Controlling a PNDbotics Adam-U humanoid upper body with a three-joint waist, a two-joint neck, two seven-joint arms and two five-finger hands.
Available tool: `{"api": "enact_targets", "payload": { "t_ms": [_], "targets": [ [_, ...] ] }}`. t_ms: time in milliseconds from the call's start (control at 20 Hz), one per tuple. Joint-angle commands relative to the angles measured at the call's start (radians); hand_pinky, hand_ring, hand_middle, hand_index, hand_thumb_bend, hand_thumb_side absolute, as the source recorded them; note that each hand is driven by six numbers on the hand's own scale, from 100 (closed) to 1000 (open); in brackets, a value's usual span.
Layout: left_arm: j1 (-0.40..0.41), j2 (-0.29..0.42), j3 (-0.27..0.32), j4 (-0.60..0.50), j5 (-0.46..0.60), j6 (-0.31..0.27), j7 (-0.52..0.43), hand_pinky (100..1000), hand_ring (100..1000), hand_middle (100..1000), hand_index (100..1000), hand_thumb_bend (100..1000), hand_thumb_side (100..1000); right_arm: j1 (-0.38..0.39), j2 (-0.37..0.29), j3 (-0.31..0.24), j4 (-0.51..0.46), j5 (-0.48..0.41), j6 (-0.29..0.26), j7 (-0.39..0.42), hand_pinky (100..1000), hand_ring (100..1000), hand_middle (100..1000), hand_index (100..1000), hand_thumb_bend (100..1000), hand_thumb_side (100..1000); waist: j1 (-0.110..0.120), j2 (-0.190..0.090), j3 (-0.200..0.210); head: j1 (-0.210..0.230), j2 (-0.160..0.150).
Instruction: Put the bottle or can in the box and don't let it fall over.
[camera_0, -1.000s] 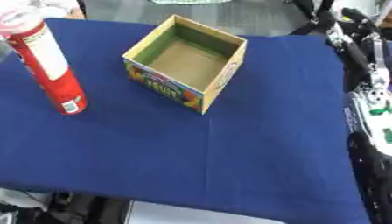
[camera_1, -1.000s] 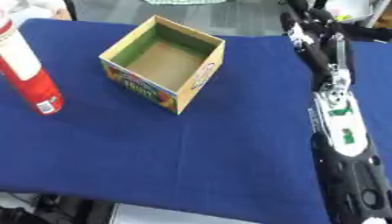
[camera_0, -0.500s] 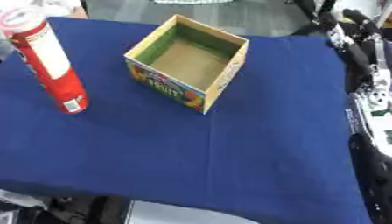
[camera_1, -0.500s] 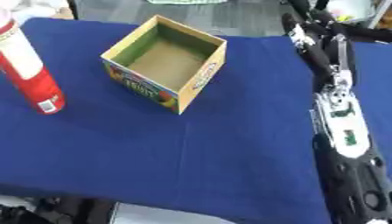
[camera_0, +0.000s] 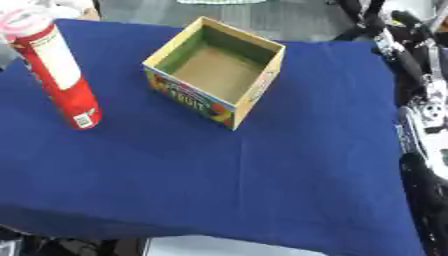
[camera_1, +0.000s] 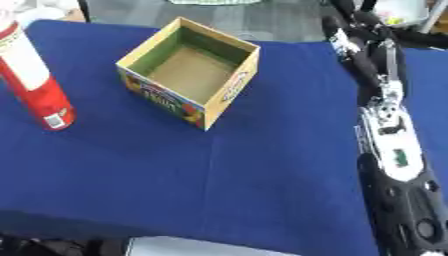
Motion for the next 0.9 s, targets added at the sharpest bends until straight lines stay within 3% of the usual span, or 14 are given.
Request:
{"api": "enact_targets", "payload": {
  "t_ms": [50, 900],
  "targets": [
    [-0.024, 0.043, -0.005, -0.007, -0.019, -0.011, -0.014, 1000, 988, 774, 878, 838, 348, -0.017, -0.009, 0.000, -0.016, -0.006, -0.003, 0.005, 755, 959, 1000, 810, 672, 417, 0.005, -0.005, -0.001, 0.002, 0.005],
    [-0.137, 0.010, -0.049, 0.050, -0.070, -0.025, -0.068, 1000, 982, 767, 873, 848, 360, -0.017, -0.004, 0.006, -0.014, -0.012, -0.002, 0.016, 756, 961, 1000, 811, 672, 410, 0.003, -0.003, -0.007, 0.053, 0.005]
  ]
}}
